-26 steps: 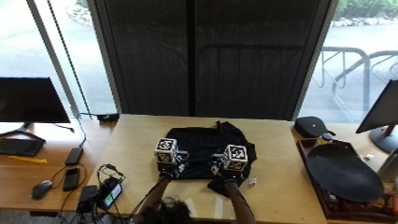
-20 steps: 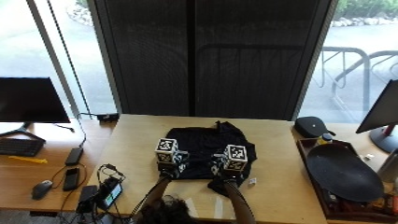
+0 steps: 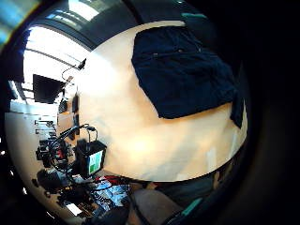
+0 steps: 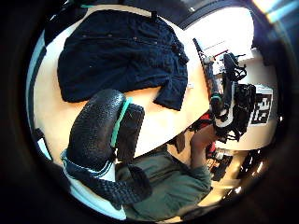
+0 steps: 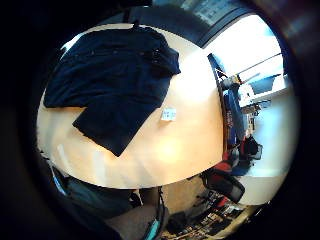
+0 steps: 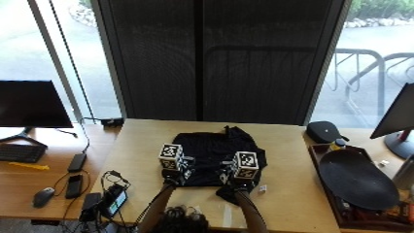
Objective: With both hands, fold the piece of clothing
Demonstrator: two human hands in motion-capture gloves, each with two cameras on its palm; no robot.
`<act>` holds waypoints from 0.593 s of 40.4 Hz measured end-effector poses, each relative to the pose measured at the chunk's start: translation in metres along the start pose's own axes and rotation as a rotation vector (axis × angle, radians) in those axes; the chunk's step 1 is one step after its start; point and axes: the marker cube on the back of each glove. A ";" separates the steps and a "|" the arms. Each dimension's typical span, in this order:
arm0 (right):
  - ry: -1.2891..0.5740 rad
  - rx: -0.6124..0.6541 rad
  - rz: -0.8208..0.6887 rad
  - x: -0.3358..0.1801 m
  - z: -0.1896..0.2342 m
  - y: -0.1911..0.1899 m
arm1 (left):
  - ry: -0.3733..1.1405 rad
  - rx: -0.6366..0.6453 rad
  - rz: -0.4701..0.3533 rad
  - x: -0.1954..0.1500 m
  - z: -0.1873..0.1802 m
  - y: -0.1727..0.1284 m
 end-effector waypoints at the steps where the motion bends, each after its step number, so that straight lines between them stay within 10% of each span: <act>1: 0.009 0.000 0.006 0.001 -0.003 0.002 | 0.001 -0.003 0.002 0.001 -0.001 0.002; 24: 0.044 -0.176 0.086 0.049 0.038 -0.001 | -0.023 -0.053 -0.018 0.018 0.043 -0.001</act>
